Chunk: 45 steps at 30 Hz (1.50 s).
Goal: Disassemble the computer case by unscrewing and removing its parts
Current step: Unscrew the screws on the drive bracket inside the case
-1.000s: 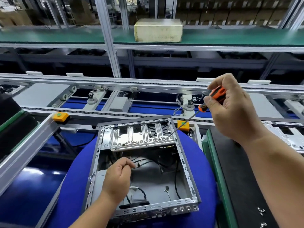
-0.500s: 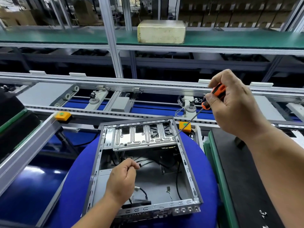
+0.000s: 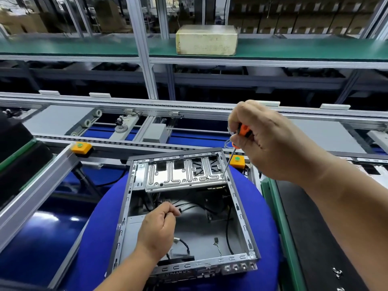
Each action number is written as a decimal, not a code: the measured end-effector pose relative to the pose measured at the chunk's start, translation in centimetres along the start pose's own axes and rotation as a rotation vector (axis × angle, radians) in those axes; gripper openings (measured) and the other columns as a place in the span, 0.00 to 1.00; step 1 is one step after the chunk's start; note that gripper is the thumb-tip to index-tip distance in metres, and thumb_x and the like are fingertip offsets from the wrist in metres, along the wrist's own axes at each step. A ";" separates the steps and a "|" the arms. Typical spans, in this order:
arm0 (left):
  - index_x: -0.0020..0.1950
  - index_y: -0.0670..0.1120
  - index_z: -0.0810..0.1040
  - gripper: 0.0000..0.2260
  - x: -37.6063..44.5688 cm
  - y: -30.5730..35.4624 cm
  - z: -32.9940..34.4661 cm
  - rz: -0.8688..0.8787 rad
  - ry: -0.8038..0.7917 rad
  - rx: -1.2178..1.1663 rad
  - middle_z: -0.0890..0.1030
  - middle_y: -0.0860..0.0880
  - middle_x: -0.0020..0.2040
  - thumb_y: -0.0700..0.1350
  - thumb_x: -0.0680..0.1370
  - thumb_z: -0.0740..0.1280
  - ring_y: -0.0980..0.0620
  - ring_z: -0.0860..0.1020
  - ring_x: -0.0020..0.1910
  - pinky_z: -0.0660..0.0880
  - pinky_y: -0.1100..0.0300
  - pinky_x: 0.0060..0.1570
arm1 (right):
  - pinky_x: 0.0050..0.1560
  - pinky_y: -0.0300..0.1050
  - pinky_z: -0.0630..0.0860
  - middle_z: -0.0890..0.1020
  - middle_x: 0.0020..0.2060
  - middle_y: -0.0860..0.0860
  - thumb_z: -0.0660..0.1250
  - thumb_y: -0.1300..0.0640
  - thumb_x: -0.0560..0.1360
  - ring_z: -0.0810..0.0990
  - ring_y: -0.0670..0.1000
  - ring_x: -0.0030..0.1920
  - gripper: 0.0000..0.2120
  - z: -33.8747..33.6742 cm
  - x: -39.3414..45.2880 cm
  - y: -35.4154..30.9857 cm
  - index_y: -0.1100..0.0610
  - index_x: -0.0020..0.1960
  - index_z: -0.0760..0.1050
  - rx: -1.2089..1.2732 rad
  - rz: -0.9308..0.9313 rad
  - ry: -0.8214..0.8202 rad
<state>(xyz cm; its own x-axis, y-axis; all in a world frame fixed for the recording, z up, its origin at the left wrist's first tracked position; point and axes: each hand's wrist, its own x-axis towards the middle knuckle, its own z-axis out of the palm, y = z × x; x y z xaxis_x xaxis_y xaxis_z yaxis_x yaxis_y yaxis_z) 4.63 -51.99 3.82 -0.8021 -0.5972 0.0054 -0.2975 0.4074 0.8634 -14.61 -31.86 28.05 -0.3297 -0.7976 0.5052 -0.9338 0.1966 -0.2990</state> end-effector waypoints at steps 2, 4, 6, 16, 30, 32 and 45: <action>0.46 0.57 0.81 0.12 -0.1 0.1 0.0 -0.004 -0.002 -0.005 0.79 0.48 0.32 0.47 0.76 0.57 0.47 0.77 0.33 0.76 0.47 0.34 | 0.41 0.55 0.74 0.73 0.46 0.47 0.70 0.61 0.77 0.73 0.54 0.42 0.09 0.3 0.2 -1.2 0.53 0.51 0.70 -0.034 -0.052 -0.047; 0.46 0.59 0.81 0.13 -0.2 0.2 0.0 -0.005 -0.004 -0.012 0.78 0.48 0.31 0.47 0.76 0.57 0.51 0.75 0.29 0.74 0.55 0.29 | 0.40 0.54 0.74 0.72 0.46 0.47 0.69 0.60 0.78 0.72 0.54 0.41 0.08 0.8 0.1 -2.3 0.53 0.51 0.71 -0.068 -0.104 -0.100; 0.46 0.59 0.80 0.13 -0.2 0.2 0.0 -0.008 -0.007 -0.010 0.77 0.48 0.30 0.48 0.76 0.57 0.54 0.73 0.28 0.72 0.57 0.28 | 0.38 0.53 0.72 0.71 0.45 0.47 0.68 0.60 0.78 0.70 0.54 0.39 0.07 1.4 0.1 -3.1 0.53 0.51 0.70 -0.098 -0.148 -0.128; 0.46 0.57 0.80 0.12 -0.2 0.1 0.2 0.009 -0.008 0.028 0.78 0.45 0.31 0.47 0.77 0.57 0.48 0.76 0.29 0.73 0.50 0.30 | 0.44 0.54 0.70 0.74 0.42 0.54 0.59 0.43 0.82 0.73 0.60 0.44 0.14 -0.7 8.2 2.1 0.55 0.54 0.66 -0.443 0.392 -0.071; 0.45 0.58 0.79 0.13 -0.4 0.3 0.1 0.024 -0.005 0.012 0.75 0.48 0.27 0.47 0.76 0.56 0.54 0.72 0.26 0.67 0.59 0.27 | 0.46 0.51 0.72 0.79 0.45 0.51 0.59 0.42 0.83 0.77 0.59 0.47 0.15 -2.5 13.6 5.3 0.51 0.49 0.76 -0.569 0.339 -0.411; 0.45 0.59 0.79 0.13 -0.4 0.3 0.1 0.022 -0.010 -0.002 0.74 0.50 0.26 0.47 0.76 0.56 0.54 0.71 0.25 0.67 0.61 0.27 | 0.47 0.51 0.71 0.78 0.44 0.50 0.60 0.41 0.83 0.76 0.57 0.46 0.14 -2.9 13.7 5.7 0.49 0.47 0.75 -0.556 0.350 -0.433; 0.45 0.59 0.79 0.13 -0.4 0.4 0.2 0.034 -0.026 0.007 0.74 0.50 0.26 0.46 0.77 0.57 0.56 0.72 0.24 0.67 0.66 0.26 | 0.44 0.48 0.73 0.83 0.41 0.43 0.65 0.50 0.81 0.79 0.46 0.43 0.08 -4.0 13.9 5.2 0.41 0.46 0.80 -0.346 0.269 -0.565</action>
<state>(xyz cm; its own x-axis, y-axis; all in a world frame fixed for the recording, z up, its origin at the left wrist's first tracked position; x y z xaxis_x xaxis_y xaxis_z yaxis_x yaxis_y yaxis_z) 4.73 -51.49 4.08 -0.8252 -0.5644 0.0217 -0.2729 0.4320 0.8596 -24.60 -39.66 36.73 -0.5202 -0.8508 -0.0745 -0.8514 0.5234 -0.0329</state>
